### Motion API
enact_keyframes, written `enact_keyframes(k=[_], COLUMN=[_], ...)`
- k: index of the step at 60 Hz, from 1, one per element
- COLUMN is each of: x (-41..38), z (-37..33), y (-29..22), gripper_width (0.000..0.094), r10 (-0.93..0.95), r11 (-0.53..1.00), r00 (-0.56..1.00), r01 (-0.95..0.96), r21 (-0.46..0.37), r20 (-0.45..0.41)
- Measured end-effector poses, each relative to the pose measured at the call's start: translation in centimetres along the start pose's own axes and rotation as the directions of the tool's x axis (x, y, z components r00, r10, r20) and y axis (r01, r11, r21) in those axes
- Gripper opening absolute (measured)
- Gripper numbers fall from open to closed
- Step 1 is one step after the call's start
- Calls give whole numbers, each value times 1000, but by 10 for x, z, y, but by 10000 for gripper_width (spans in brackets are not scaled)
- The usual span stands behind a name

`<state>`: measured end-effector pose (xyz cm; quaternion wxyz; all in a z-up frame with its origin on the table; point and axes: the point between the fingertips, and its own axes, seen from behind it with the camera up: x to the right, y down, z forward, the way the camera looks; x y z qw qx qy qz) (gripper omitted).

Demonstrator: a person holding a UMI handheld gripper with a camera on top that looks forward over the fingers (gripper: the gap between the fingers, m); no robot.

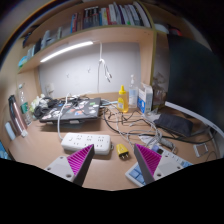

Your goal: Unplug charger

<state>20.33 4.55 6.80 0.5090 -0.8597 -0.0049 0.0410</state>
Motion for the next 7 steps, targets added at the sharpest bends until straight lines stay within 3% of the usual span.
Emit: enact_keyframes(k=[7], x=[-1], z=[-36], y=[1], gripper_width=[882], r10=[-50], r11=[998], r00=[999], r01=[50], r21=[30], r20=[-2])
